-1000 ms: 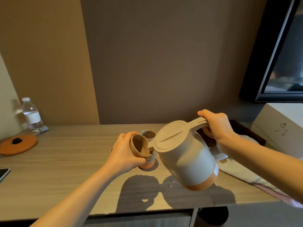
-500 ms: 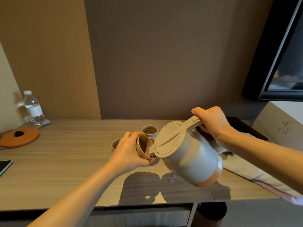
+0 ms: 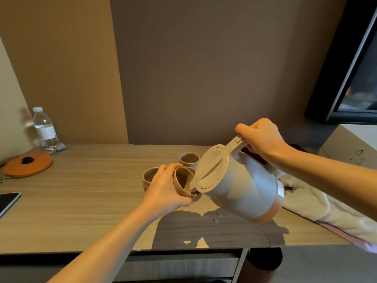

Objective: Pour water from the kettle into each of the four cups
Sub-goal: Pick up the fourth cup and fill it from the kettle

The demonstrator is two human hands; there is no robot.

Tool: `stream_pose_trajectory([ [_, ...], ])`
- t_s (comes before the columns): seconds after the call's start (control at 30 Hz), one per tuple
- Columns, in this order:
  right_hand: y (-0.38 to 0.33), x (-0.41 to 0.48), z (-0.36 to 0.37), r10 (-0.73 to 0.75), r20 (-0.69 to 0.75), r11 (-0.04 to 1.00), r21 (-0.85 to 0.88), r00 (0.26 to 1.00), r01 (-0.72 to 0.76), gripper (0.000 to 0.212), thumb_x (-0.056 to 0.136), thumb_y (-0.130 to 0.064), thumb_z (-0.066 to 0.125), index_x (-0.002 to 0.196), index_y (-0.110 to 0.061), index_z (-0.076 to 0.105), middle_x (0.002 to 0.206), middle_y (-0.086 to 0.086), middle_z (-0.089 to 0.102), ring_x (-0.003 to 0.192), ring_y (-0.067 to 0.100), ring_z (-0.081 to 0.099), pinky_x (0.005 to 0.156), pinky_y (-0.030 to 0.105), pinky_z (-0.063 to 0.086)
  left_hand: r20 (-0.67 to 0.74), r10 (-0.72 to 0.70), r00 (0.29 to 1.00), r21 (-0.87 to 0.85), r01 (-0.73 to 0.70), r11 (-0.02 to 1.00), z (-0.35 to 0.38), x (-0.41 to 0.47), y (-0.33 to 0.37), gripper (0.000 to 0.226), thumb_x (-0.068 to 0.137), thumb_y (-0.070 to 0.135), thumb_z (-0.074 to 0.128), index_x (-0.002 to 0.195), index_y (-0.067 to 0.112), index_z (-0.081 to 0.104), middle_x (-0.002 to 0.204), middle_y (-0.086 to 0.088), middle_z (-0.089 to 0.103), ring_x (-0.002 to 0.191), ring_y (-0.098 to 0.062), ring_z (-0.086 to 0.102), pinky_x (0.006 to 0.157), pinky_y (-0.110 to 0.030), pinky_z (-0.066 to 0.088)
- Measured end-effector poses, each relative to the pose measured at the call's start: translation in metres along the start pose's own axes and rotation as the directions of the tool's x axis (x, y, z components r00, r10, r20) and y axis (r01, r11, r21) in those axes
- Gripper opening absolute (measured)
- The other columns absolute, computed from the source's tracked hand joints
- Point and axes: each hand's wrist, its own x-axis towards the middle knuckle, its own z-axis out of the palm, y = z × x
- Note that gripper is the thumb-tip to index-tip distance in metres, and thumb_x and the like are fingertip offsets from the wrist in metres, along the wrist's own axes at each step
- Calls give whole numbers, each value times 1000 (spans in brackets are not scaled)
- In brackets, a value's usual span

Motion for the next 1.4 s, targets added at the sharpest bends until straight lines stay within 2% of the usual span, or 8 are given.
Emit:
stream_pose_trajectory([
  [0.1,0,2,0,-18,12,1000,-15,1000,18,44,81,-32,54,46,-7,55,55,16,51,55,27,47,61,41,47,1,-1,1000,-6,1,1000,1,-1,-1,84,49,52,88,117,42,40,114,19,45,104,-5,45,82,-23,45],
  [0.23,-3,1,2,-24,30,998,-52,999,25,47,72,-41,49,50,-1,60,54,15,52,54,27,48,66,48,53,23,0,1000,4,-1,1000,3,-1,-1,85,50,47,90,121,39,42,117,17,47,105,-7,46,83,-23,46],
  [0.43,-1,6,3,-83,36,992,-93,996,86,43,82,-32,52,46,-9,52,50,11,47,52,24,43,58,38,44,33,3,999,2,-3,1000,7,-1,-1,87,48,46,90,122,39,43,117,15,49,104,-7,47,83,-24,47],
  [0.57,1,8,3,-111,52,986,-117,993,116,45,86,-33,51,47,-9,50,50,9,45,51,23,42,57,37,42,41,-4,999,-17,5,1000,9,-2,0,88,48,45,90,124,37,44,118,13,50,106,-8,48,85,-25,47],
  [0.93,2,10,4,-117,88,982,-135,989,129,48,90,-33,50,51,-6,53,54,12,47,54,25,46,59,36,44,43,-34,998,-88,38,995,15,-10,0,85,48,43,90,120,37,44,112,15,48,102,-6,49,77,-15,41],
  [1.03,1,9,5,-120,101,980,-145,988,134,48,89,-35,49,52,-5,55,54,12,47,54,25,47,59,36,45,33,-40,999,-99,43,994,16,-12,2,81,50,42,90,115,39,42,111,15,48,101,-7,49,73,-12,39],
  [1.2,-2,10,5,-102,94,974,-193,990,119,45,78,-42,47,49,-8,51,51,9,47,51,24,43,57,43,49,27,-57,998,-108,60,992,20,-12,0,80,48,46,89,114,38,45,111,15,48,102,-8,51,77,-17,43],
  [1.4,-4,11,5,-119,93,968,-208,989,136,44,80,-39,48,49,-9,51,51,10,47,51,24,43,55,37,43,10,-107,994,-150,107,983,25,-12,0,83,49,44,91,117,37,45,115,15,50,104,-10,52,76,-19,45],
])
